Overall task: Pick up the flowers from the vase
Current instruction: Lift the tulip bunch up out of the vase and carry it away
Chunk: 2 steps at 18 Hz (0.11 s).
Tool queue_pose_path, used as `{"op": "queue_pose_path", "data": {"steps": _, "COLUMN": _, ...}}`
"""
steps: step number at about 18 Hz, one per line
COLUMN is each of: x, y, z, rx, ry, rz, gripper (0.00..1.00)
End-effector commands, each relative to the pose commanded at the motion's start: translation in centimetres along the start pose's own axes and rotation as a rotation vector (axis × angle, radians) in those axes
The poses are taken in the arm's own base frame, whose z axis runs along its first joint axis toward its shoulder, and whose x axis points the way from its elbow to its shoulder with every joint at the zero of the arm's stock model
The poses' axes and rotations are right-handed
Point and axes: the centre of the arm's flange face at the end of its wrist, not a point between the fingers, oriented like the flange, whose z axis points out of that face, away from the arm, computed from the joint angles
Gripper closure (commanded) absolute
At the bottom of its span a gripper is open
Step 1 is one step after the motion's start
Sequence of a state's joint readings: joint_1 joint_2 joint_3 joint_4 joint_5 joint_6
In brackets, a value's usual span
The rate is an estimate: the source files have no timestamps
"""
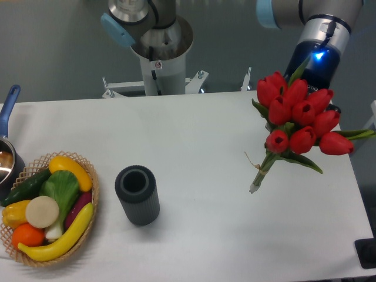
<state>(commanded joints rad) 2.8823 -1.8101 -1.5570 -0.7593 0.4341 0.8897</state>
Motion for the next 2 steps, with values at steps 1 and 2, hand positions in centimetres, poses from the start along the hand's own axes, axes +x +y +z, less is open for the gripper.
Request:
{"op": "queue_pose_path", "data": {"steps": 1, "x": 0.05, "y": -0.09, "z": 0.05, "rx": 0.0, "ry": 0.001, "rz": 0.002, "gripper": 0.6}}
{"op": "queue_pose_path", "data": {"steps": 2, "x": 0.05, "y": -0.1, "z": 0.05, "rx": 0.0, "ry": 0.001, "rz": 0.002, "gripper": 0.6}}
